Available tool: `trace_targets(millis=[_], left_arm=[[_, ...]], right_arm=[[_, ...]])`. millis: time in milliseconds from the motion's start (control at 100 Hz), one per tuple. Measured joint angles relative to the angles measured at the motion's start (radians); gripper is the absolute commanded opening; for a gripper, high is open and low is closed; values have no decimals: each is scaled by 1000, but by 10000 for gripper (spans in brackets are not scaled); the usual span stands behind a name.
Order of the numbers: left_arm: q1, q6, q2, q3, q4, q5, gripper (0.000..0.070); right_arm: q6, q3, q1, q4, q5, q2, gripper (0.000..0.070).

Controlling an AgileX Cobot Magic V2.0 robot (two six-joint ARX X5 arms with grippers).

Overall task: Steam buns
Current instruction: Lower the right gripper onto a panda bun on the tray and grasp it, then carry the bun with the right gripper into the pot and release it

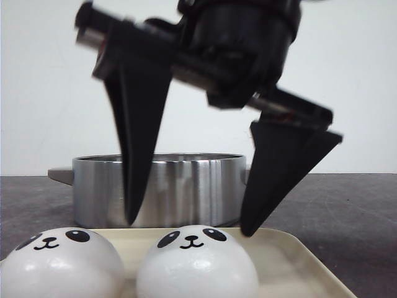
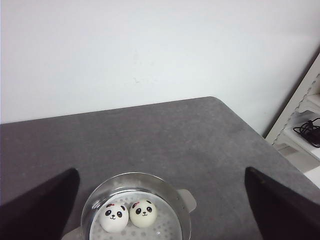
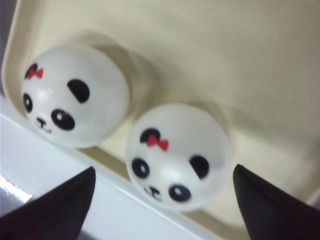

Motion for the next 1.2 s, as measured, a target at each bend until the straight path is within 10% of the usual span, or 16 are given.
trace_targets(millis=[300,470,540,870,1200], left_arm=[[0,0,2,0,-24,0,637],[0,0,2,0,-24,0,637],[0,0,2,0,-24,0,637],[-12,0,2,0,-24,0,637],[-12,0,6,0,-7,0,637]], right_arm=[[3,0,-1,-13,-5,67,493],[3,0,-1,-15,-6,78,225],[2,0,-1,-15,-6,82,0],[-9,37,1,-36,75,16,10],[-104,451,-23,-157,236,-157,6]])
